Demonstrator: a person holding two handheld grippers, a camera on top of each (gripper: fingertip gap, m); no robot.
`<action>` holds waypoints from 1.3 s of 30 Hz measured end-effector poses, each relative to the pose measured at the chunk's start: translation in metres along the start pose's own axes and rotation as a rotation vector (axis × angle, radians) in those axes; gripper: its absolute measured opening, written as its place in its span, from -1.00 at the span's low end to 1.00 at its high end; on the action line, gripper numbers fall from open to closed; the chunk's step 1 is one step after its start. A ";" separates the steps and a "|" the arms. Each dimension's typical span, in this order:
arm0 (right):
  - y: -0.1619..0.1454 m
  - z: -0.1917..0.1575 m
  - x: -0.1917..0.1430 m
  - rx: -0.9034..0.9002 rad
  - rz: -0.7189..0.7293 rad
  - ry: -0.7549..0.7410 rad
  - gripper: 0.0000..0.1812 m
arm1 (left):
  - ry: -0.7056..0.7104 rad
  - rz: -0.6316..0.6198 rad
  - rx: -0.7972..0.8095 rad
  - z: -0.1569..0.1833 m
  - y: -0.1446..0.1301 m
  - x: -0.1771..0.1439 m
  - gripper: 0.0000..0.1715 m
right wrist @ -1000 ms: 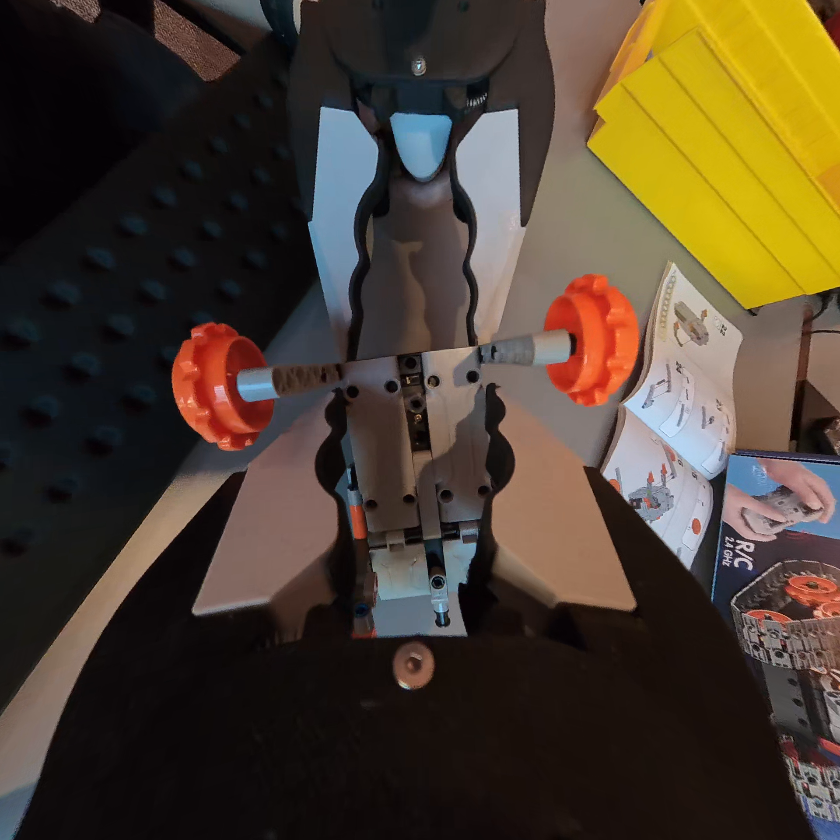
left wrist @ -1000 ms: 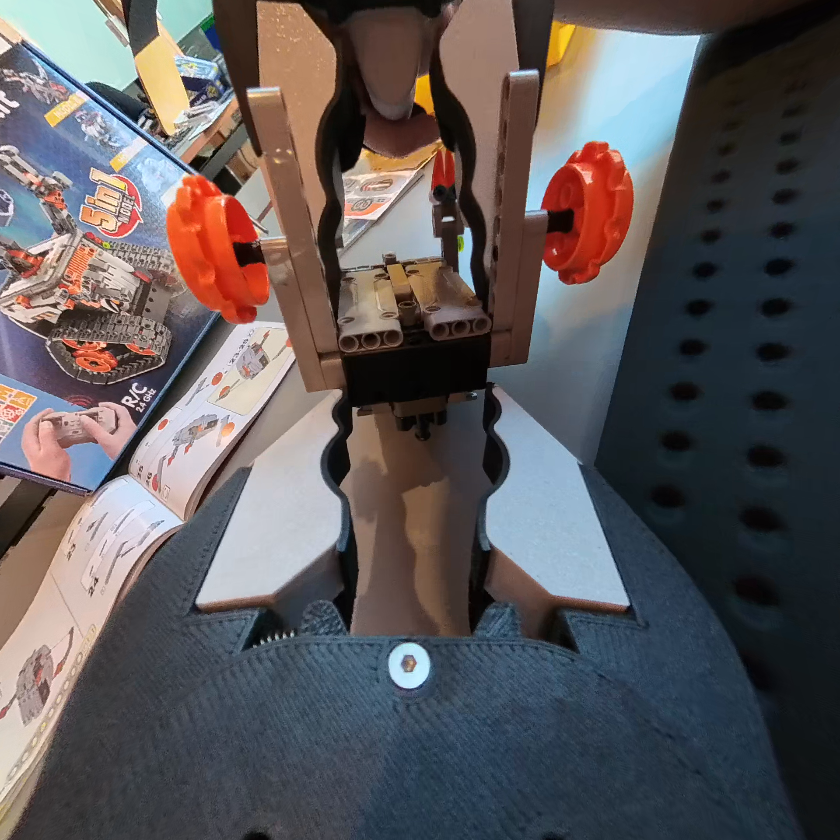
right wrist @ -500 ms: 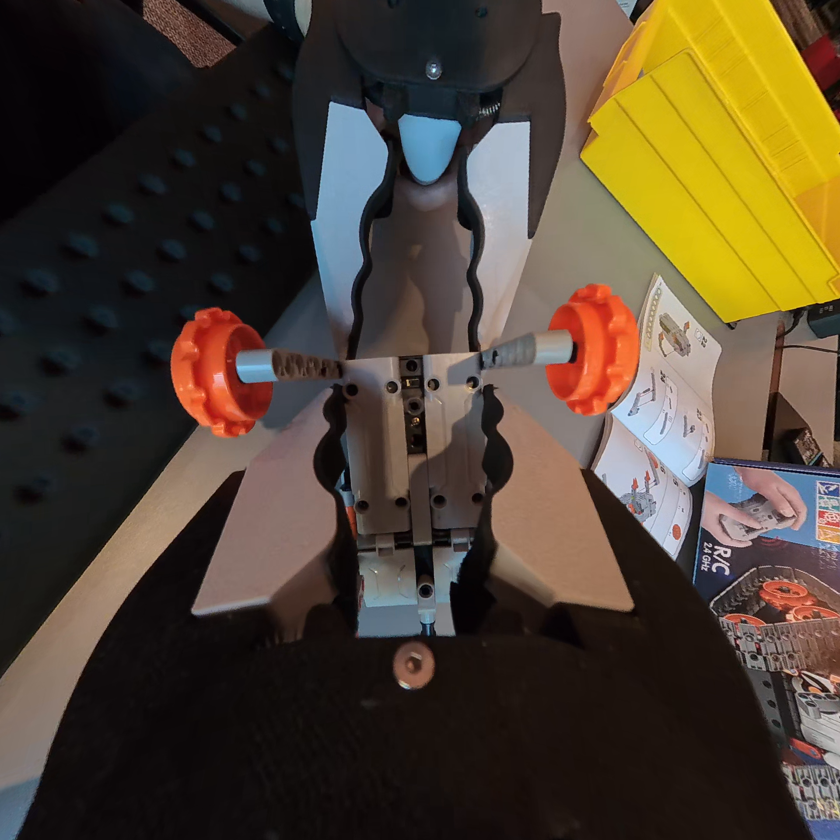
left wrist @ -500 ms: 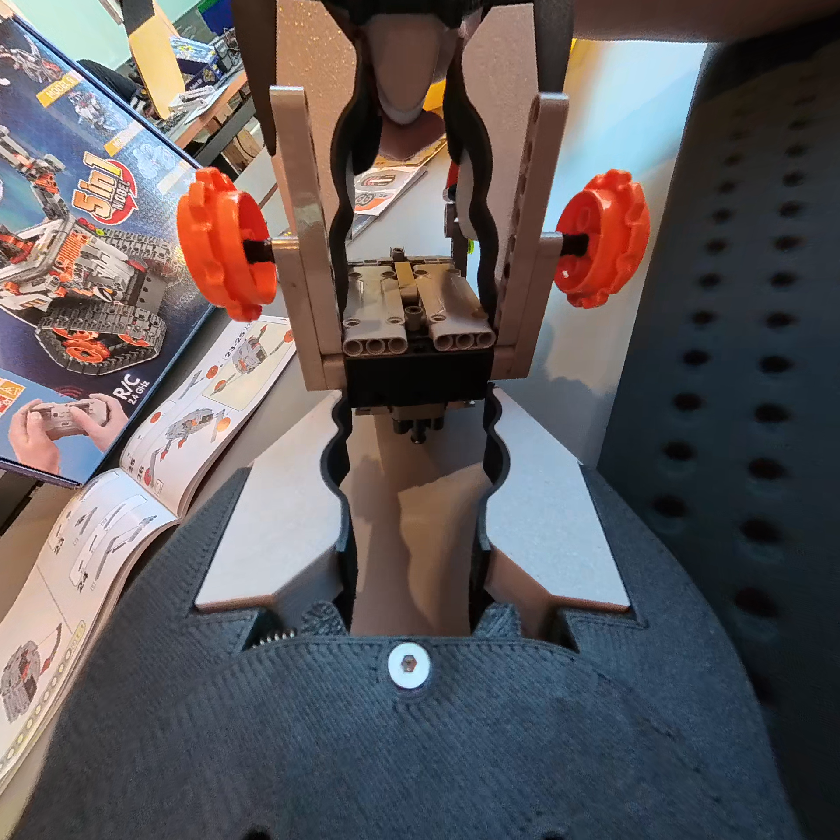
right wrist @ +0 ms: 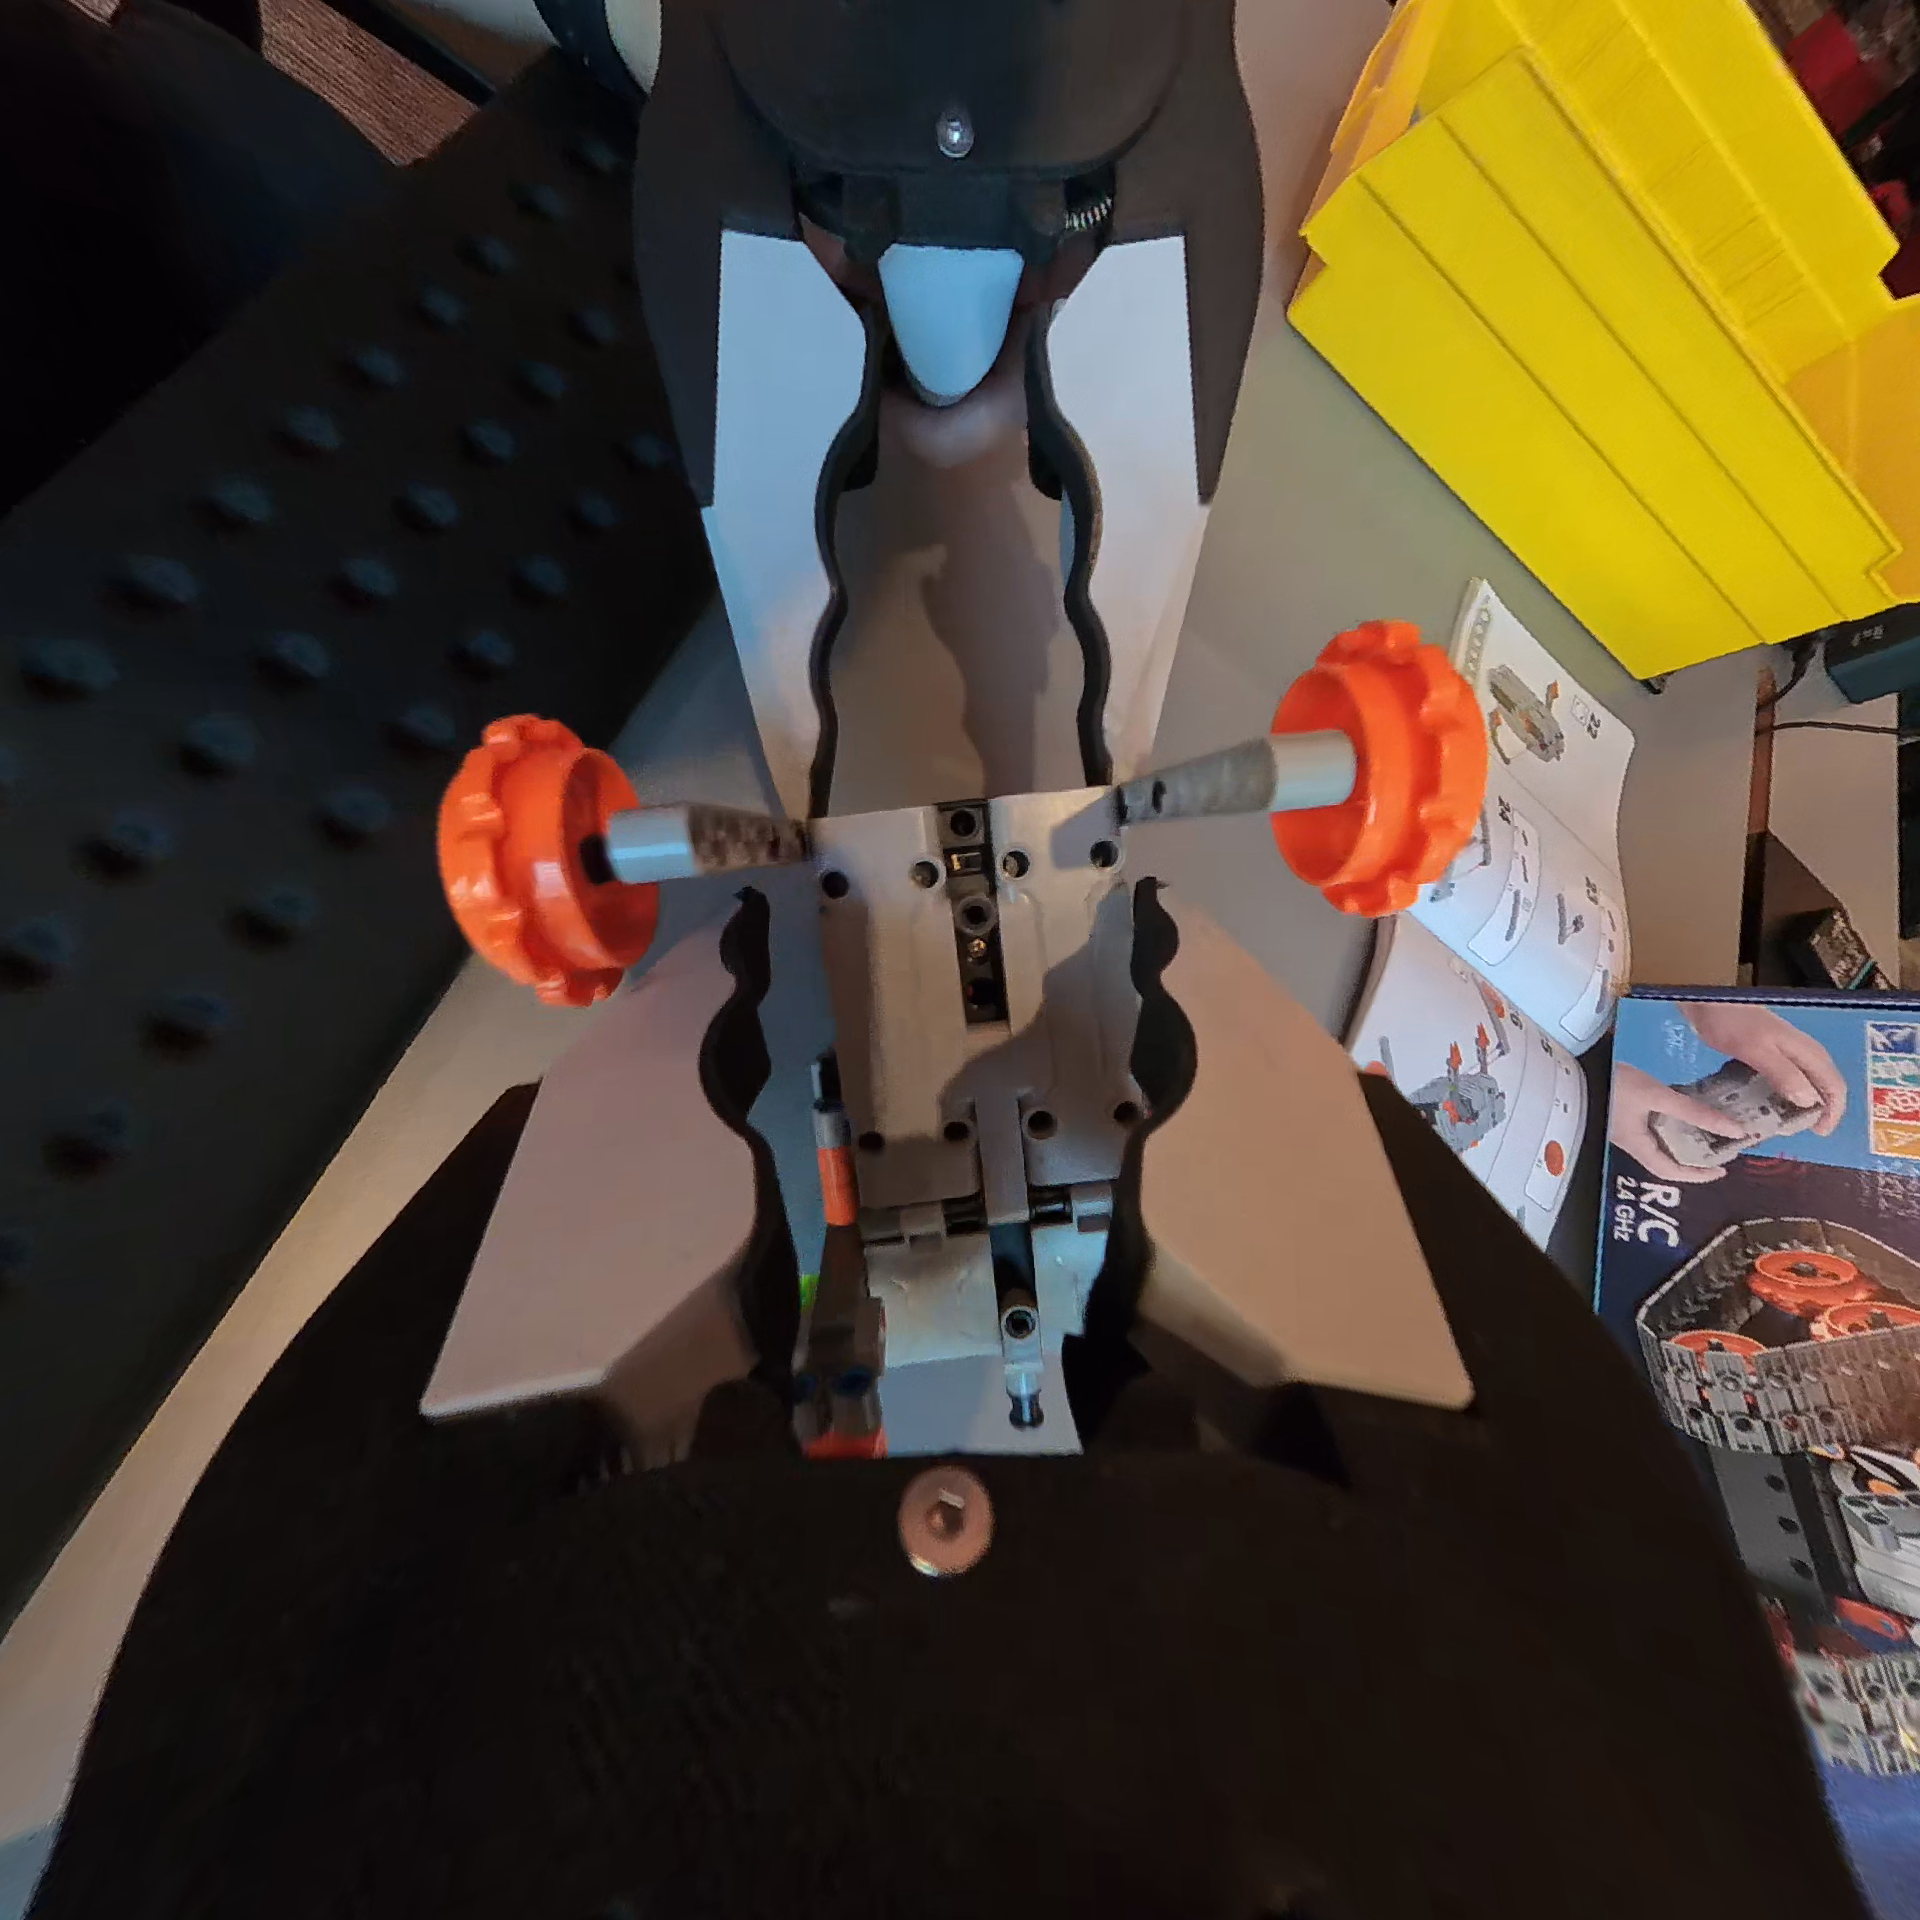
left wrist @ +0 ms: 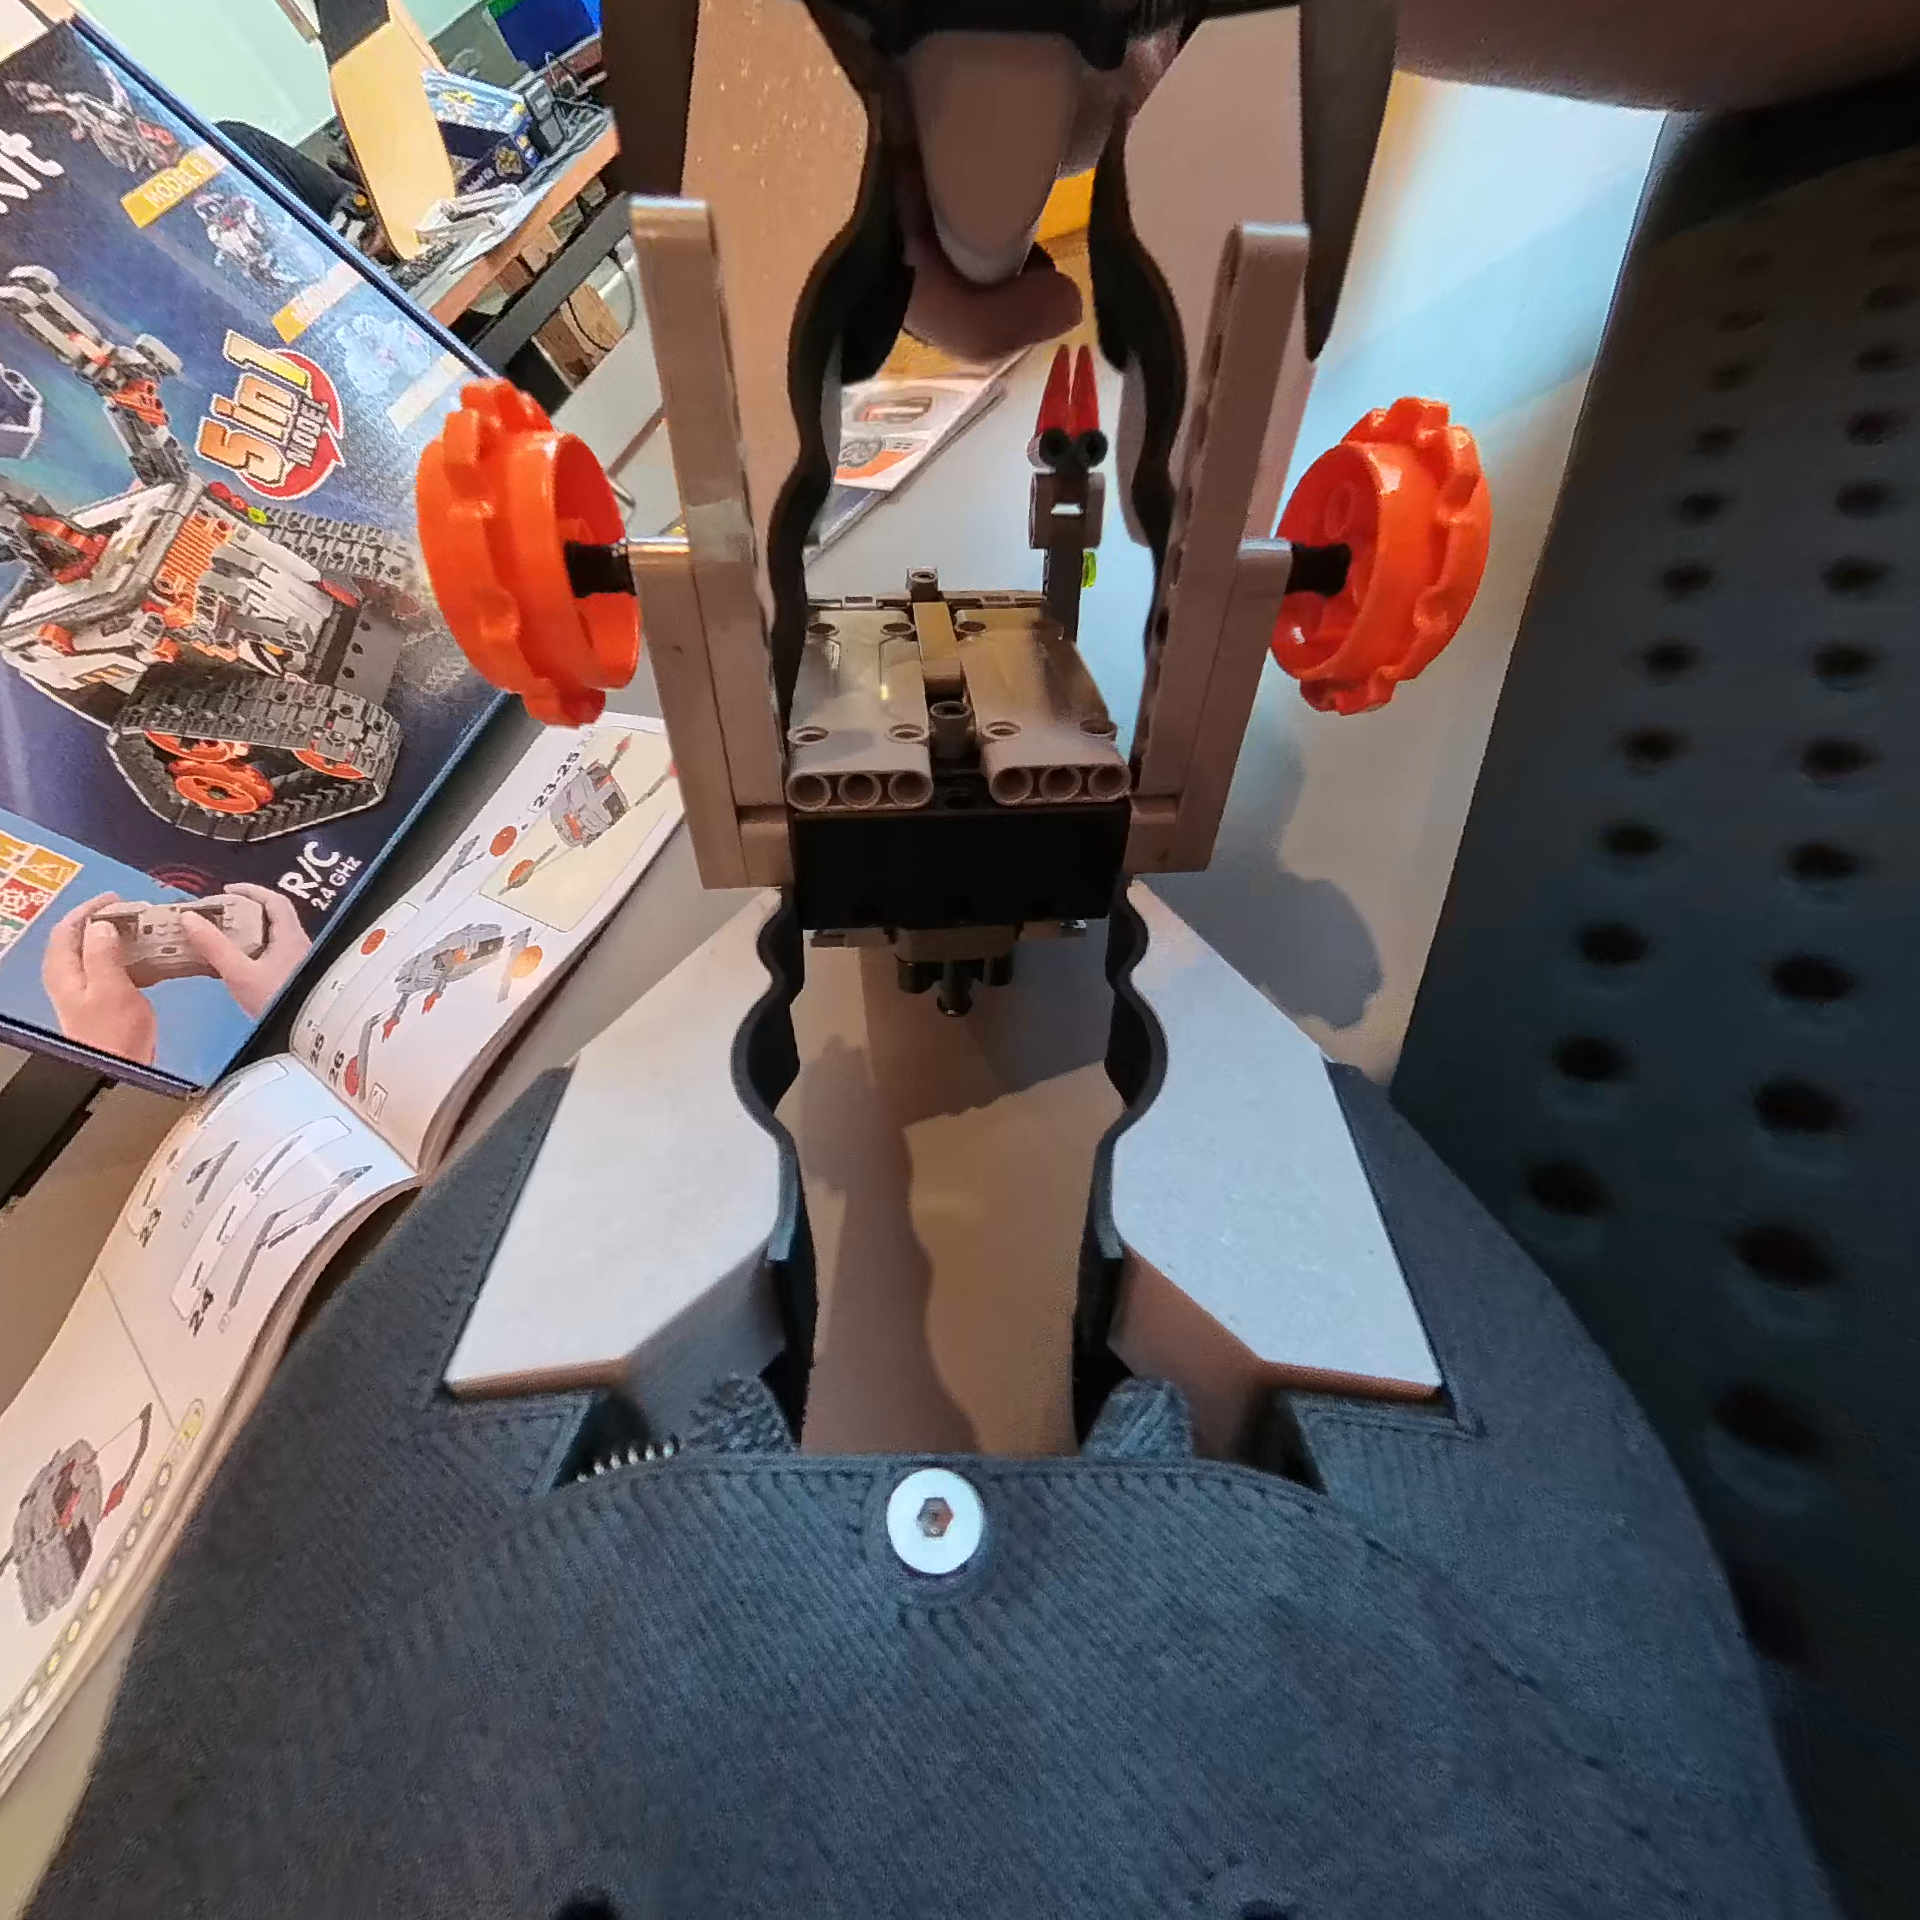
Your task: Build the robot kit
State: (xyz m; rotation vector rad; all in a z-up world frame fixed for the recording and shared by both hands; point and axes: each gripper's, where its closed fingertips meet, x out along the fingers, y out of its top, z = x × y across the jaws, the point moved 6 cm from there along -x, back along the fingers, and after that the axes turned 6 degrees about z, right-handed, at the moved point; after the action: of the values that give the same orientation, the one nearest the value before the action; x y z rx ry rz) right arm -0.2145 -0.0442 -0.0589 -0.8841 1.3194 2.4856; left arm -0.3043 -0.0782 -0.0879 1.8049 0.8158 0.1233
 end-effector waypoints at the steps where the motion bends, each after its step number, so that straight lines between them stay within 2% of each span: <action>1: 0.000 0.000 -0.003 -0.002 -0.003 -0.008 -0.22 | 0.008 0.001 0.002 -0.001 0.000 0.000 -0.33; 4: -0.001 0.000 -0.009 -0.004 -0.027 -0.035 -0.11 | 0.013 0.003 -0.008 -0.002 0.001 -0.001 -0.34; 9: -0.008 -0.007 0.008 -0.078 -0.104 -0.063 0.04 | 0.016 0.008 -0.006 -0.001 0.003 0.000 -0.34; 11: -0.011 -0.005 0.013 -0.109 -0.141 -0.100 -0.04 | 0.016 0.002 -0.001 -0.001 0.002 0.000 -0.34; 13: -0.010 -0.002 0.010 -0.109 -0.139 -0.131 -0.22 | 0.005 0.006 -0.004 0.000 0.003 0.000 -0.34; 15: -0.007 -0.001 0.004 -0.053 -0.114 -0.106 -0.29 | -0.002 0.022 0.005 0.003 0.007 0.000 -0.34; 21: -0.008 0.001 0.001 -0.045 -0.047 -0.132 -0.29 | 0.010 0.044 0.009 0.000 0.012 -0.001 -0.34; 25: -0.009 0.006 -0.002 0.071 0.008 -0.120 -0.29 | 0.053 0.073 0.012 -0.004 0.015 -0.004 -0.30; 27: -0.010 0.010 -0.004 0.154 0.056 -0.119 -0.30 | 0.064 0.099 -0.035 -0.008 0.015 -0.005 -0.27; 29: -0.010 0.014 -0.005 0.224 0.112 -0.114 -0.30 | 0.039 0.085 -0.133 -0.011 0.011 -0.005 -0.11; 31: -0.011 0.016 -0.005 0.275 0.156 -0.110 -0.29 | 0.010 0.075 -0.205 -0.013 0.008 -0.004 -0.05; 36: -0.008 0.023 -0.003 0.396 0.247 -0.121 -0.29 | -0.008 0.059 -0.272 -0.014 0.013 0.008 -0.04; 39: -0.010 0.024 -0.005 0.431 0.256 -0.111 -0.30 | 0.017 0.046 -0.302 -0.019 0.015 0.013 -0.14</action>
State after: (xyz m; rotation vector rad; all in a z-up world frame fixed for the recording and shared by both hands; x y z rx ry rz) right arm -0.2163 -0.0186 -0.0531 -0.4971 1.9263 2.2361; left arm -0.2965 -0.0580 -0.0709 1.5395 0.7258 0.2777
